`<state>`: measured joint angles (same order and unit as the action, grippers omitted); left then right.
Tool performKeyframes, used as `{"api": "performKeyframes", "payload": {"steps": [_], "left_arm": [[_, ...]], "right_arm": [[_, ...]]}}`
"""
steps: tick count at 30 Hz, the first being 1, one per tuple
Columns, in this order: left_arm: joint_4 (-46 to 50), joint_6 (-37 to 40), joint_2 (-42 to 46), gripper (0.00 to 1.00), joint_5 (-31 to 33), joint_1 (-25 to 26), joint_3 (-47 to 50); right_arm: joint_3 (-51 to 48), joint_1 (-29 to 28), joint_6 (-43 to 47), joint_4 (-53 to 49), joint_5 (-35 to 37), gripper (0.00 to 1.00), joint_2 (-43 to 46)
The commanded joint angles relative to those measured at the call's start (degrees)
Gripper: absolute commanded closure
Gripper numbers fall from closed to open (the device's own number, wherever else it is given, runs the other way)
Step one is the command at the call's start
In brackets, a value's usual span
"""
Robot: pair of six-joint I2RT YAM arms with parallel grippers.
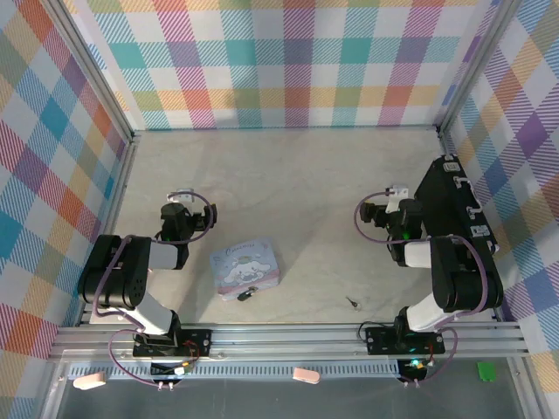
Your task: Unlock a padlock with a key
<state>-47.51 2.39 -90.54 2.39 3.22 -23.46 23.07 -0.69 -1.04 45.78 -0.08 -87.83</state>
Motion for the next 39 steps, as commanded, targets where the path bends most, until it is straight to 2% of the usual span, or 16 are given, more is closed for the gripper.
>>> {"api": "performKeyframes", "payload": {"steps": [1,28,34,36,39], "left_arm": [[0.0,-0.45,0.1,0.0,-0.88,-0.32,-0.97],[-0.33,-0.43,0.28,0.0,-0.69,-0.32,-0.75],[4.65,-1.06,4.4,0.0,1.79,-0.02,-1.65],[5.3,-0.86,6.47,0.0,3.84,0.8,-1.04],[11.06,-1.09,11.97,0.0,7.24,2.47,-1.15]], "right_arm": [[1.11,0.41,0.51,0.53,-0.98,0.01,-0.06],[0.93,0.36,0.52,0.79,-0.98,0.01,-0.06],[0.68,0.37,0.68,1.14,-1.01,0.01,0.16],[0.75,0.28,1.28,0.36,-2.32,0.01,0.95],[0.75,-0.71,2.11,-2.28,-1.04,0.01,4.43]]}}
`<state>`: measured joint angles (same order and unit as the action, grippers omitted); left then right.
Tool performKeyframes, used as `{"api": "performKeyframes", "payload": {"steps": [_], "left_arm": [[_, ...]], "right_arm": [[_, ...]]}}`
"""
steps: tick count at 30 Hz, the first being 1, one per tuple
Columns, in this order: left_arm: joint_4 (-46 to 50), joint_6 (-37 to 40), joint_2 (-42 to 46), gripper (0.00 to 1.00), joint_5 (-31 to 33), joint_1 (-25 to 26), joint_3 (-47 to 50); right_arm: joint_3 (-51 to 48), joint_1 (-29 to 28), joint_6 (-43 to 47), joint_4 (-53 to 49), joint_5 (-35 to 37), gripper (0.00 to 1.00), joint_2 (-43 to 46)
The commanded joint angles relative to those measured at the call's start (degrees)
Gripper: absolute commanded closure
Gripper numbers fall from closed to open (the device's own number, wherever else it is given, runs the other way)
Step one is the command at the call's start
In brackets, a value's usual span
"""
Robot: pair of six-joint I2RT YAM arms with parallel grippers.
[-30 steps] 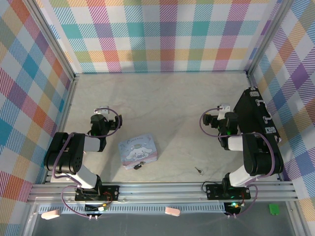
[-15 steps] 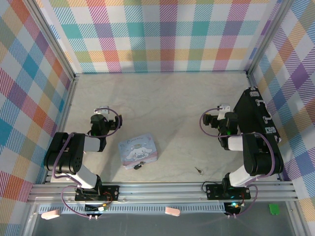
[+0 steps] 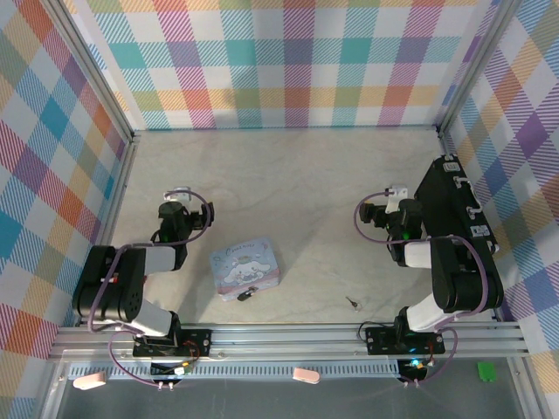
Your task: Unlock a padlock with a key
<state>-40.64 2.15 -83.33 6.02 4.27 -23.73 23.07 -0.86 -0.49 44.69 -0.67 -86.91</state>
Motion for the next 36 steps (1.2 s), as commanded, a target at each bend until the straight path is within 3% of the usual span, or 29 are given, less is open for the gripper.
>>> {"api": "performKeyframes", "payload": {"steps": [1,7,13,16,19,21,25,30,36], "left_arm": [[6.26,-1.03,7.21,0.0,4.58,2.14,-0.97],[24.56,-7.46,20.17,0.0,6.63,3.9,-6.13],[42.72,-16.3,31.82,0.0,4.98,3.9,-13.82],[48.49,-18.98,37.13,0.0,2.4,3.85,-15.68],[53.92,-20.95,42.2,0.0,0.04,3.85,-16.85],[58.27,-22.64,44.5,0.0,-1.41,3.87,-17.73],[67.82,-26.63,45.84,0.0,-2.65,3.81,-21.61],[81.85,-30.06,42.0,0.0,-3.71,3.82,-28.76],[84.68,-27.04,40.02,0.0,-11.72,3.81,-29.12]], "right_arm": [[1.27,-0.92,1.72,-3.87,-0.05,0.01,5.43],[4.64,-3.44,0.38,-20.58,-2.5,0.01,17.62],[13.63,-3.75,-10.15,-43.18,-3.58,0.01,29.59],[16.89,-3.73,-16.28,-49.28,-4.11,0.01,34.51],[18.66,-3.69,-27.33,-57.77,1.41,0.01,37.92],[19.89,-3.61,-29.2,-61.76,1.63,0.01,39.89],[26.16,-3.7,-27.34,-72.69,-5.4,0.01,39.9],[34.48,-6.06,-27.61,-89.65,-7.15,0.01,34.95],[34.26,-18.38,-33.47,-98.31,-0.55,0.01,34.11]]}}
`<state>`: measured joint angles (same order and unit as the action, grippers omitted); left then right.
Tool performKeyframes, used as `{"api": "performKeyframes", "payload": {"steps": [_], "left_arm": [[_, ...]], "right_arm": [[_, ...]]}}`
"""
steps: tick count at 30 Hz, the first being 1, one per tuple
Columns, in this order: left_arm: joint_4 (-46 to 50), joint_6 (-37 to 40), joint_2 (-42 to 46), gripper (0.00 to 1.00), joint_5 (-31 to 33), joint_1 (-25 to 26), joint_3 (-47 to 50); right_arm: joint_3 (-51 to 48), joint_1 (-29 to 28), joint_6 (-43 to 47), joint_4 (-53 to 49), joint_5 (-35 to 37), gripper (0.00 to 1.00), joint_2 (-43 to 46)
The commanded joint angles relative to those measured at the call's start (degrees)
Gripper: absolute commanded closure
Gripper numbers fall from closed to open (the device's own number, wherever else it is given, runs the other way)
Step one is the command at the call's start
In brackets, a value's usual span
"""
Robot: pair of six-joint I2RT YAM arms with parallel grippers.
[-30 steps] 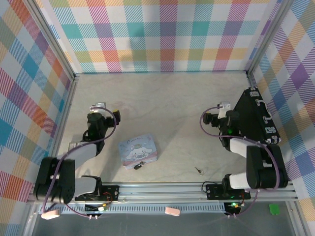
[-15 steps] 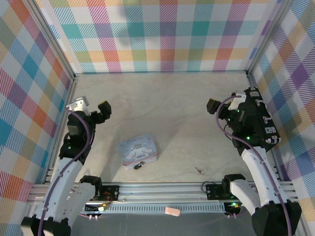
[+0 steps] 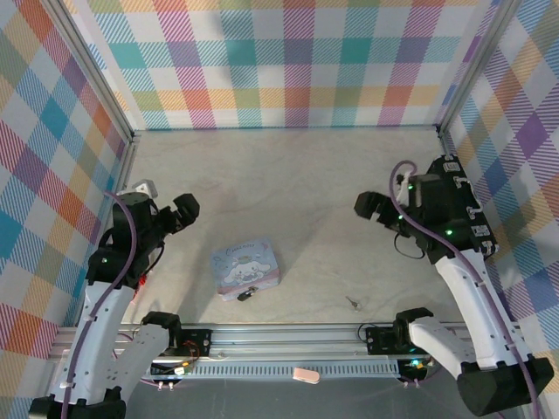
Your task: Unlock a padlock with a key
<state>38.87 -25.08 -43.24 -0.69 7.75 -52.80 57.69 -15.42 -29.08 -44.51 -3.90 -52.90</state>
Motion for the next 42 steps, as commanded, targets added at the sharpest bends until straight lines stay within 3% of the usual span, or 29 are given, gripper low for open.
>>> {"api": "performKeyframes", "payload": {"steps": [1,4,10,16,29,42], "left_arm": [[4.55,0.34,-0.15,0.0,-6.43,0.34,0.64],[4.82,0.61,-0.7,0.0,-6.82,0.34,0.67],[7.93,1.86,1.23,0.0,2.04,0.34,-1.27],[9.09,1.54,3.96,0.0,2.38,0.34,-0.6],[8.24,-0.1,4.63,0.0,1.3,0.34,1.48],[7.71,-0.24,3.22,0.0,0.86,0.41,1.74]], "right_arm": [[-1.24,-5.43,-7.33,-9.76,2.22,0.0,-0.24],[-3.77,-11.04,-13.03,-11.74,1.71,0.02,-1.85],[-8.11,-21.35,-21.72,-18.83,5.47,0.05,-4.86],[-14.73,-30.19,-31.38,-23.43,5.55,0.13,-5.07],[-24.32,-31.43,-37.64,-13.51,5.86,0.56,-5.27],[-29.86,-31.43,-37.28,-4.13,6.08,0.68,-7.14]]}}
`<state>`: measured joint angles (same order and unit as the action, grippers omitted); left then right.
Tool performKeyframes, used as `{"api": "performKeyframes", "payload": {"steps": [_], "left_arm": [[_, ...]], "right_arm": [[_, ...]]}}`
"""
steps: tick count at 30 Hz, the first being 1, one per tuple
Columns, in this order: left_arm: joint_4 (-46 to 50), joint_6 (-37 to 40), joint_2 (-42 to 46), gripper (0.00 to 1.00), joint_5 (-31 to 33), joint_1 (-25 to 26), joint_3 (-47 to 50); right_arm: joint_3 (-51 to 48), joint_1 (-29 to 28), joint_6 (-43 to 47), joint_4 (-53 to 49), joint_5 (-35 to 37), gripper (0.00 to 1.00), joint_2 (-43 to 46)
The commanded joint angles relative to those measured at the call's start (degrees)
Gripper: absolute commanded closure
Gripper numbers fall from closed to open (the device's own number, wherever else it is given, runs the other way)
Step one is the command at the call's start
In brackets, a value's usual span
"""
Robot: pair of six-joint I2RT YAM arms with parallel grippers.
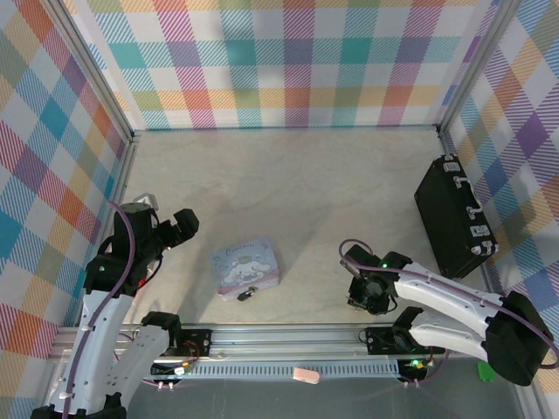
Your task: Unlock a padlock with a key
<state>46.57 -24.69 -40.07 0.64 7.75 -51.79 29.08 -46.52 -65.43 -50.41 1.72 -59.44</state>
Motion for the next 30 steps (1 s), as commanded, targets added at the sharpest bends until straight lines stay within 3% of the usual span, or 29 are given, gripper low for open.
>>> {"api": "performKeyframes", "payload": {"steps": [1,23,26,30], "left_arm": [[-0.08,-0.7,-0.02,0.0,-0.47,0.36,0.67],[-0.71,-0.84,-0.42,0.0,-0.64,0.36,0.87],[-1.12,-0.93,-0.93,0.0,-1.16,0.34,1.09],[-2.18,-1.4,-2.11,0.0,-2.62,0.34,1.14]], "right_arm": [[-1.54,-0.33,-0.98,2.14,0.59,0.69,-0.67],[-2.91,-0.33,-0.93,4.66,0.83,0.92,-1.91],[-1.75,-0.32,0.11,4.91,1.39,0.99,-1.19],[2.89,-0.32,2.82,5.8,3.8,1.0,1.47]]}}
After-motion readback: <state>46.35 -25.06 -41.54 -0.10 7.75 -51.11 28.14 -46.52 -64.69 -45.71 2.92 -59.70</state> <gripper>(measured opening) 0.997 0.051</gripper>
